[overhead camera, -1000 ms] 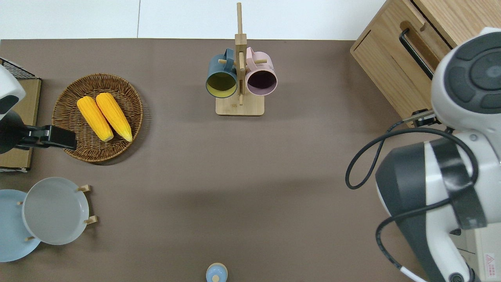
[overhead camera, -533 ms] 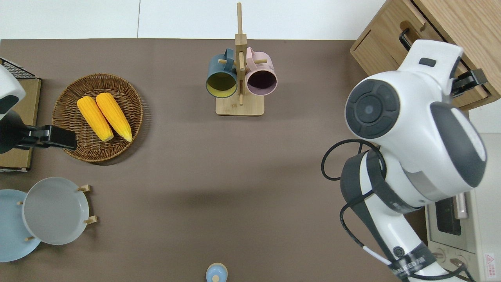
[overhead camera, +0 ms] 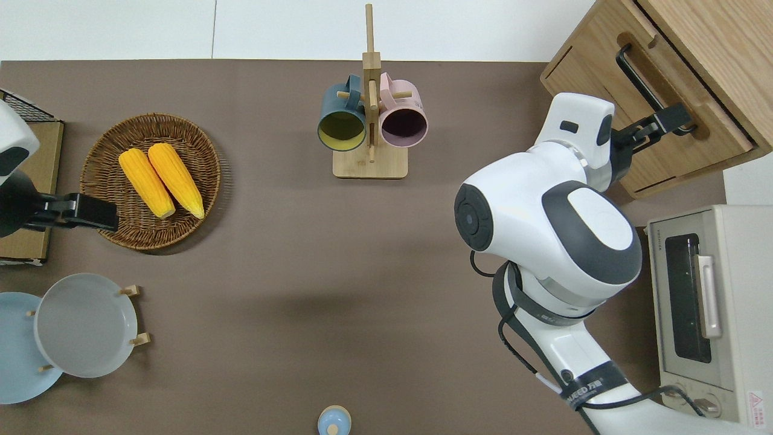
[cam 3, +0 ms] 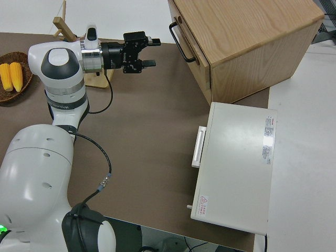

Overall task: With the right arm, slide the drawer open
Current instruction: 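Move the right gripper up toward the black drawer handle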

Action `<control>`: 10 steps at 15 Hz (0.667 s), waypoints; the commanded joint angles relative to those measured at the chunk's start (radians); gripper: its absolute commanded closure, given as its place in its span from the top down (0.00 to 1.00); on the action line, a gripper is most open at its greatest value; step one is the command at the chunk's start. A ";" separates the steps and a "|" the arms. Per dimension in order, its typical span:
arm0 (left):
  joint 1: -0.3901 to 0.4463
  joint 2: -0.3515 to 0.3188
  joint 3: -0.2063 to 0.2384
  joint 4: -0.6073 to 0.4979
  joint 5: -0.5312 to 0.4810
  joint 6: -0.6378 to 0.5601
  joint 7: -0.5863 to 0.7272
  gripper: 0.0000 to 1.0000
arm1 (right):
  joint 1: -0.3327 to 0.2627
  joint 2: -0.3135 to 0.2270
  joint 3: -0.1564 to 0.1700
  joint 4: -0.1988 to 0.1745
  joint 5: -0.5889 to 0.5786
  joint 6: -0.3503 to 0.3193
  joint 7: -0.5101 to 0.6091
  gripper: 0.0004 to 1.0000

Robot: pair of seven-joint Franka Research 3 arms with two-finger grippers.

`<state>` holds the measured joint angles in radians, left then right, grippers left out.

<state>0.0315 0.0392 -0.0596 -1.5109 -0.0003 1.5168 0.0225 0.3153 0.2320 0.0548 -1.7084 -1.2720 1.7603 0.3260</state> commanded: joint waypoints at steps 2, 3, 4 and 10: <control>0.004 0.011 -0.006 0.026 0.017 -0.020 0.010 0.99 | -0.027 -0.002 -0.018 -0.131 -0.223 0.116 0.144 0.98; 0.004 0.011 -0.006 0.026 0.017 -0.020 0.010 0.99 | -0.039 0.009 -0.018 -0.140 -0.265 0.131 0.183 0.98; 0.004 0.011 -0.006 0.024 0.017 -0.020 0.010 0.99 | -0.048 0.019 -0.019 -0.142 -0.283 0.139 0.208 0.98; 0.004 0.011 -0.006 0.026 0.017 -0.020 0.010 0.99 | -0.079 0.061 -0.023 -0.134 -0.391 0.177 0.243 0.98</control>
<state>0.0315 0.0392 -0.0596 -1.5109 -0.0003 1.5168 0.0225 0.2603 0.2767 0.0249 -1.8375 -1.5934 1.9092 0.5215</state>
